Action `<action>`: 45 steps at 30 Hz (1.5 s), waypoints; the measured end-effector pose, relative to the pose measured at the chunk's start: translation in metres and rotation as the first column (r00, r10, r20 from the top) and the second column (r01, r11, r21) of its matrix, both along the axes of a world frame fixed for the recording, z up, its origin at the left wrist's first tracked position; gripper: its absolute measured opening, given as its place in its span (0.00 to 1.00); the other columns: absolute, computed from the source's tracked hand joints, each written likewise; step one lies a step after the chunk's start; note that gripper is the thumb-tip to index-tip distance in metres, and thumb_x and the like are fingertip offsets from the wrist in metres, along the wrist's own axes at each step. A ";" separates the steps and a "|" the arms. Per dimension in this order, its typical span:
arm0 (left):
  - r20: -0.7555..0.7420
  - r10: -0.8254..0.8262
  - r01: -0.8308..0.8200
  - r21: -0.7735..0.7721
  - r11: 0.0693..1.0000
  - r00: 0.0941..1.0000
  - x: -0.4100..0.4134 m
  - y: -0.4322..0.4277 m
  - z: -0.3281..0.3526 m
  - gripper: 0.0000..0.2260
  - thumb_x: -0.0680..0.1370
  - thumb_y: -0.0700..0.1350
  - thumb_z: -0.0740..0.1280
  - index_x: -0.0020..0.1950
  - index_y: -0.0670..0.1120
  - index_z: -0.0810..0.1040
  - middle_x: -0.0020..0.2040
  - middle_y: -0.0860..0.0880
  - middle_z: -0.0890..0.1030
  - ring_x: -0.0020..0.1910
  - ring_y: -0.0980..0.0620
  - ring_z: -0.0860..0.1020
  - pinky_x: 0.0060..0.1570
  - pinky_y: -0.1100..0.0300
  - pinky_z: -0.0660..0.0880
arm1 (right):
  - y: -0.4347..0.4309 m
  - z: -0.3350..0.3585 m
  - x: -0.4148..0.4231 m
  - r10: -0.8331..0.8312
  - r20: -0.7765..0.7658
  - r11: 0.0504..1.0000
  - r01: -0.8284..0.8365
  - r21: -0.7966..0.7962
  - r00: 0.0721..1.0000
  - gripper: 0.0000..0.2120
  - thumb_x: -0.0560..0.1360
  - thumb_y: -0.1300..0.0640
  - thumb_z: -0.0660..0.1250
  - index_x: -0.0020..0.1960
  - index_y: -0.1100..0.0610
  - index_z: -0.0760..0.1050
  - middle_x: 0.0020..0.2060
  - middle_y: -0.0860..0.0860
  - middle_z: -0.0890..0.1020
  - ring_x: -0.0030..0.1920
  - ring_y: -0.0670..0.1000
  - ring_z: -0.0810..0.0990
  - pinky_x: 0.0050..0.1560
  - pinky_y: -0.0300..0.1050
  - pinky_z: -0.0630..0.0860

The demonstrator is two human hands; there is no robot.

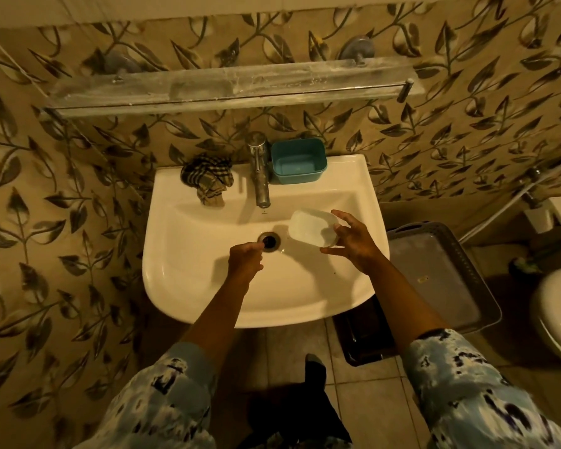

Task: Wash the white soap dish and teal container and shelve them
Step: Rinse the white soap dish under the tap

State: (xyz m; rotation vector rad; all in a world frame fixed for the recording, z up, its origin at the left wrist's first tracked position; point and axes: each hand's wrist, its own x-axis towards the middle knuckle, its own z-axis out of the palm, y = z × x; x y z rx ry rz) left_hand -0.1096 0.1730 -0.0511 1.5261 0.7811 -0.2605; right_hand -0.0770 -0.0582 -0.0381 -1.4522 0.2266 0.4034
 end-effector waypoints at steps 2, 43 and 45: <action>0.000 0.003 -0.003 0.002 1.000 1.000 -0.007 0.007 -0.005 0.09 0.77 0.34 0.62 0.53 0.36 0.80 0.47 0.40 0.77 0.41 0.47 0.76 0.40 0.58 0.75 | 0.001 0.000 0.000 -0.040 0.026 0.999 0.041 -0.019 0.999 0.19 0.80 0.61 0.59 0.70 0.59 0.64 0.60 0.55 0.69 0.64 0.66 0.70 0.40 0.50 0.83; 0.035 0.030 -0.030 0.012 0.999 0.999 -0.033 0.019 0.001 0.08 0.76 0.37 0.66 0.52 0.37 0.80 0.47 0.41 0.79 0.48 0.43 0.78 0.45 0.57 0.77 | 0.008 0.082 0.009 0.285 0.548 0.830 0.083 -0.551 0.786 0.19 0.80 0.55 0.59 0.70 0.55 0.66 0.59 0.47 0.71 0.58 0.53 0.75 0.53 0.53 0.80; 0.041 0.024 -0.025 0.013 1.000 0.999 -0.033 0.019 0.002 0.09 0.76 0.37 0.66 0.53 0.36 0.80 0.47 0.40 0.79 0.48 0.43 0.78 0.46 0.57 0.77 | 0.008 0.086 0.008 0.295 0.558 0.824 0.090 -0.560 0.776 0.19 0.80 0.55 0.59 0.70 0.54 0.66 0.60 0.47 0.71 0.58 0.52 0.74 0.54 0.56 0.80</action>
